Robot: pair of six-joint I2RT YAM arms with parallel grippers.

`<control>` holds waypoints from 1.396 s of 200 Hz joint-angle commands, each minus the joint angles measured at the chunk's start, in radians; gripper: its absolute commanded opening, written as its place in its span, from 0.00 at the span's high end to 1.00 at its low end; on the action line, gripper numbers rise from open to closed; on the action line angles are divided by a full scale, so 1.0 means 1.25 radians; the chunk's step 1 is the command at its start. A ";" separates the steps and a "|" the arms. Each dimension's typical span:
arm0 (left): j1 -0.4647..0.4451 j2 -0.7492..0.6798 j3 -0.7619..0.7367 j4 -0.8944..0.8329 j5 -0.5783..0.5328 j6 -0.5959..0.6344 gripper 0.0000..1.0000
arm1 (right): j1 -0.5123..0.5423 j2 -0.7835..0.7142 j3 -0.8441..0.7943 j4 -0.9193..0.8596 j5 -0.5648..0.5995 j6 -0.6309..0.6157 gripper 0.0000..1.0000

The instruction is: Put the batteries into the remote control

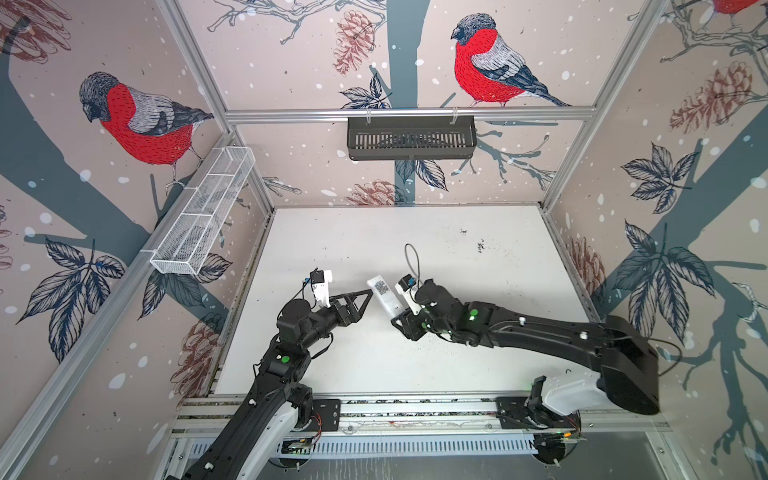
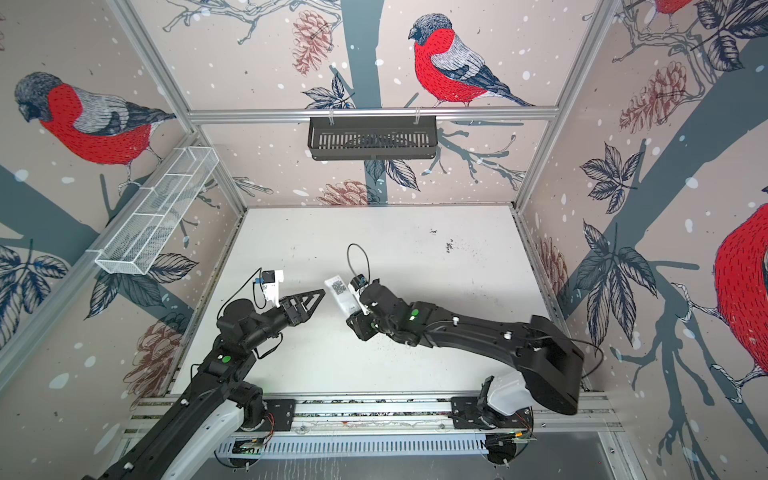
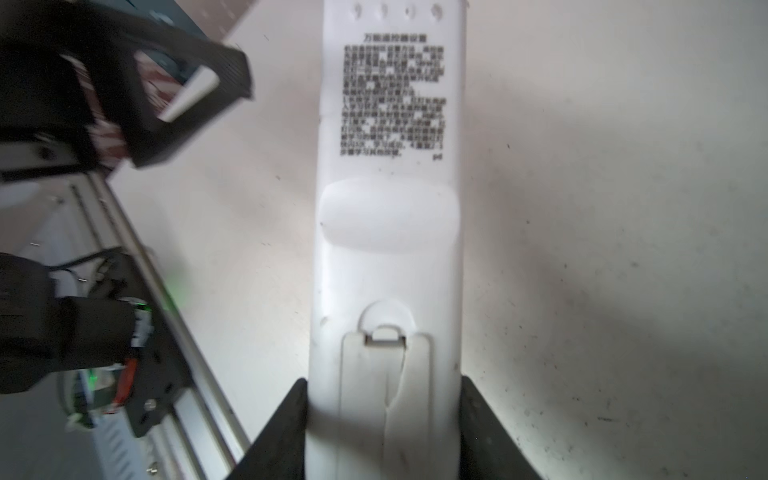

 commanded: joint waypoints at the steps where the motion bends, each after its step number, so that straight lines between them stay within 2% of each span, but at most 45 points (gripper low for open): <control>1: -0.014 0.032 0.002 0.296 0.144 -0.068 0.03 | -0.041 -0.088 -0.018 0.094 -0.151 -0.009 0.63; 39: -0.103 0.119 0.034 0.491 0.181 -0.099 0.03 | -0.083 -0.217 -0.012 0.082 -0.270 -0.010 0.64; 56: -0.119 0.152 0.034 0.634 0.192 -0.145 0.03 | -0.093 -0.248 -0.011 0.089 -0.324 -0.003 0.64; 74: -0.135 0.200 0.050 0.727 0.214 -0.178 0.03 | -0.096 -0.268 -0.026 0.138 -0.382 0.023 0.64; 102: -0.151 0.264 0.076 0.817 0.227 -0.214 0.03 | -0.094 -0.275 -0.030 0.165 -0.436 0.039 0.65; 125: -0.161 0.293 0.104 0.832 0.239 -0.214 0.04 | -0.090 -0.275 -0.030 0.168 -0.448 0.042 0.64; 149: -0.167 0.297 0.116 0.830 0.239 -0.205 0.16 | -0.091 -0.275 -0.040 0.183 -0.452 0.051 0.64; 196: -0.167 0.290 0.109 0.816 0.241 -0.195 0.46 | -0.101 -0.273 -0.070 0.226 -0.472 0.066 0.63; 221: -0.168 0.284 0.107 0.791 0.234 -0.180 0.56 | -0.105 -0.271 -0.078 0.230 -0.479 0.066 0.61; 231: -0.167 0.280 0.105 0.777 0.230 -0.173 0.61 | -0.104 -0.271 -0.083 0.231 -0.482 0.066 0.59; 279: -0.167 0.268 0.107 0.672 0.212 -0.116 0.73 | -0.114 -0.271 -0.123 0.249 -0.484 0.070 0.41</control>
